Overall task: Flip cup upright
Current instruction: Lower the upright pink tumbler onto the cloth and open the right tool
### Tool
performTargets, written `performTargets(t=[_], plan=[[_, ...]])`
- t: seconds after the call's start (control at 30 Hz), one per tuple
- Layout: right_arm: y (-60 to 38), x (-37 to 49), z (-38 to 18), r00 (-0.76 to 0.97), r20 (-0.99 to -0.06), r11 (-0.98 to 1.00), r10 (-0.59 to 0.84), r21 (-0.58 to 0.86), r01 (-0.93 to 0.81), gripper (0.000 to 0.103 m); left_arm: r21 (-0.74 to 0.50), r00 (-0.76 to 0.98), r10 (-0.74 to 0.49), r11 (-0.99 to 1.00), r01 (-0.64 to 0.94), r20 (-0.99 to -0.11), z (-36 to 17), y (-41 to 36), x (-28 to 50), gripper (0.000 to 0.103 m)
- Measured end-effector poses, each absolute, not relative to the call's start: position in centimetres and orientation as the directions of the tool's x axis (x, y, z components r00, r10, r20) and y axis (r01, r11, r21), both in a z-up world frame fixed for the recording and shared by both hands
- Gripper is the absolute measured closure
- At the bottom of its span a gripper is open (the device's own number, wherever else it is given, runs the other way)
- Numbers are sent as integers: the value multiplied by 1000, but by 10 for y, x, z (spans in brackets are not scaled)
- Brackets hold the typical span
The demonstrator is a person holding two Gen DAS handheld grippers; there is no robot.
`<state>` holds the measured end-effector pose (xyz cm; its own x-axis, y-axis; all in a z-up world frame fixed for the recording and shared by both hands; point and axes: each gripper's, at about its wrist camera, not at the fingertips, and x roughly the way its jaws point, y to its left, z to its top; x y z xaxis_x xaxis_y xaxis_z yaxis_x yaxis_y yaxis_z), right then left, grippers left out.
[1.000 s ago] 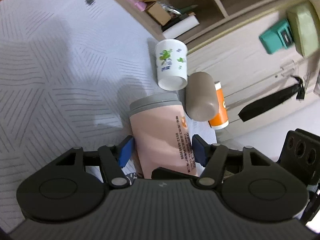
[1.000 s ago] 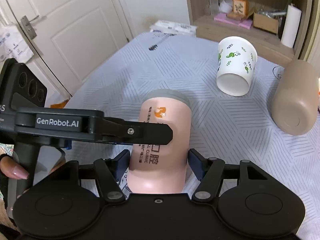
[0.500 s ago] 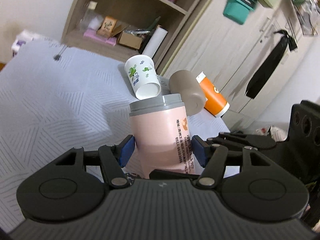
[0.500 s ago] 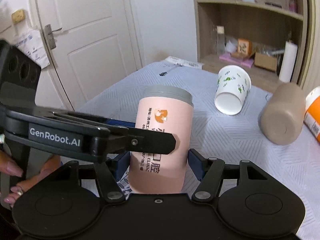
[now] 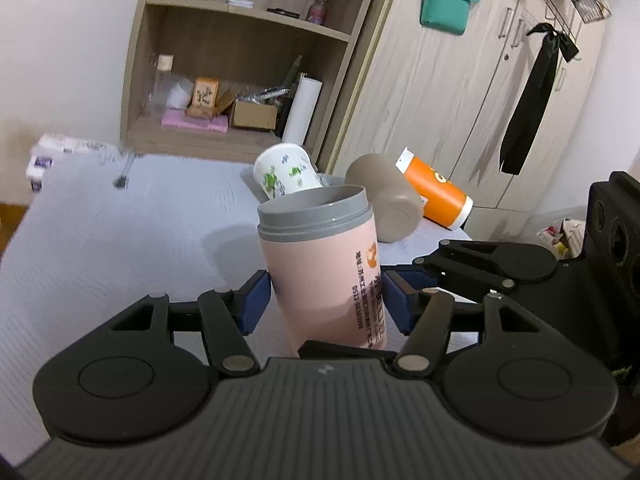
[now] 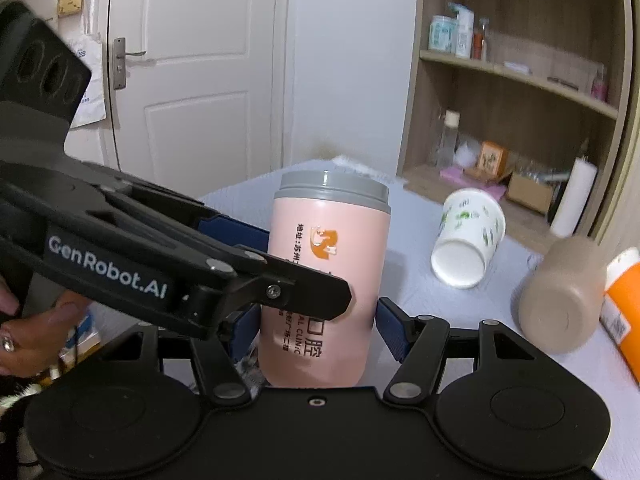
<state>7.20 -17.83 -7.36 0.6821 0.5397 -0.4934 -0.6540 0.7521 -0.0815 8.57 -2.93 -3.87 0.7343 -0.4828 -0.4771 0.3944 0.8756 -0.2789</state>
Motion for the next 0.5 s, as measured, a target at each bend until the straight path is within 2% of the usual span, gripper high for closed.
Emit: performTargets(t=[0.13,0.5], plan=[[-168,83,-78,726,-468,779,503,-118,-616,35,-199,743,-465,883,424,-481,-36,-32,98,44],[-170,113,-82,786,-424,857,449,-47,-514,36,-155,750,-474,875,458,-461,-32,-44,118,46]])
